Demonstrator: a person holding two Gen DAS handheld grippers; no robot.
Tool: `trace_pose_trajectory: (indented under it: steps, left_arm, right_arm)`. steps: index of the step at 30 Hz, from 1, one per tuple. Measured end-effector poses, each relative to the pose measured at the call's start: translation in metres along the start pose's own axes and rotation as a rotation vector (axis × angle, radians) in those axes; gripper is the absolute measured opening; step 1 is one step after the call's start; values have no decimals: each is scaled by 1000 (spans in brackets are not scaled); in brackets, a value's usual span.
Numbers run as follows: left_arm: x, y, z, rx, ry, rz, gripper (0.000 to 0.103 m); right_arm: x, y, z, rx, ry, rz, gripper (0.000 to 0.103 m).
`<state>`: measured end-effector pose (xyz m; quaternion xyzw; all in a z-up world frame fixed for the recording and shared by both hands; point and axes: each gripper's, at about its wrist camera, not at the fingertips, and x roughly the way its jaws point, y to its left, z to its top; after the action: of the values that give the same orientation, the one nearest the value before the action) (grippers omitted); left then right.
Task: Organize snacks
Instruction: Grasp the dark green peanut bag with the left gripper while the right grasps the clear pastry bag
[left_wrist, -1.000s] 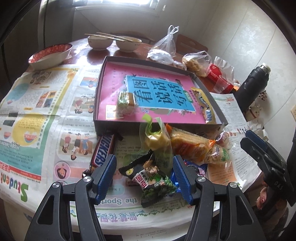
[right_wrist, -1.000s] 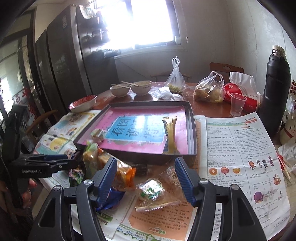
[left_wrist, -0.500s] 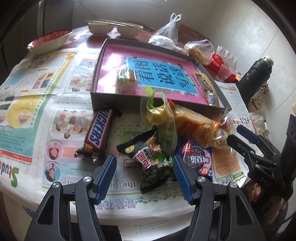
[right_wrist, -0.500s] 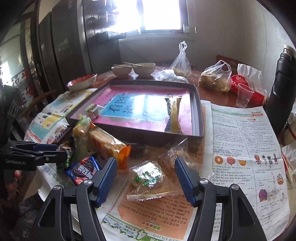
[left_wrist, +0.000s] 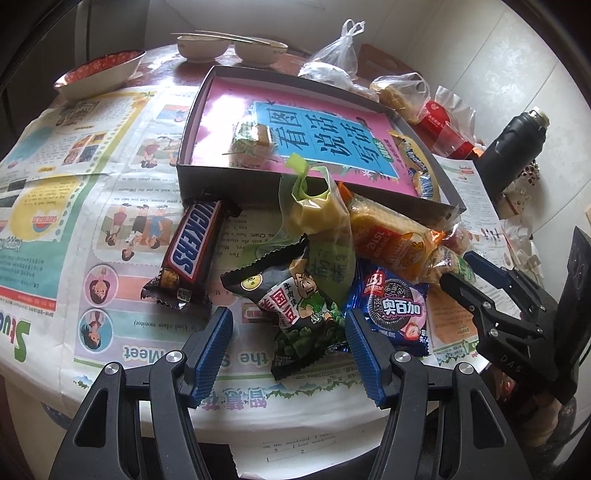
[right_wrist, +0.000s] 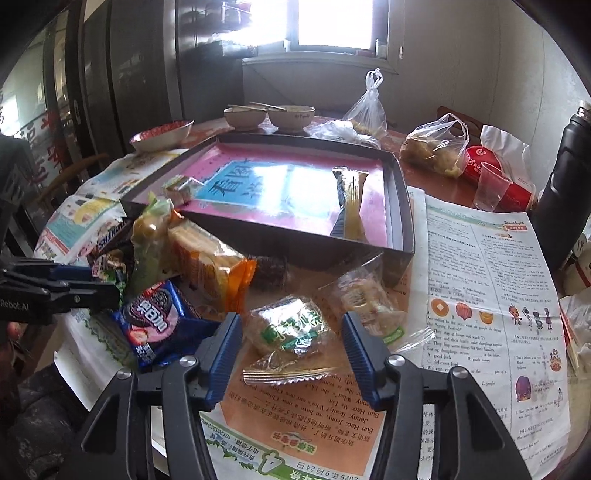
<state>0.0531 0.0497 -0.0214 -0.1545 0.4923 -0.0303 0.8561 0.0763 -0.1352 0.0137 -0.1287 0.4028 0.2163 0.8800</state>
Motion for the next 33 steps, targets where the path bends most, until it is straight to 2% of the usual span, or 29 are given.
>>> trace_pose_trajectory:
  steps: [7,13,27,33]
  left_arm:
    - [0,-2,-1,6,-1,-13,64]
    - [1,-4,-1,10,-2,-33,53]
    - [5,-8,3,14,-11,-2,51]
    - [8,-10,5,29,-24,28,49]
  right_arm:
    - [-2,3,-5,-16,10,7,50]
    - [-1,8,-4,-36,10,20,50]
    - [13,22,-5,-83,11,1,52]
    - [12,21,-4,-60,2,11,50]
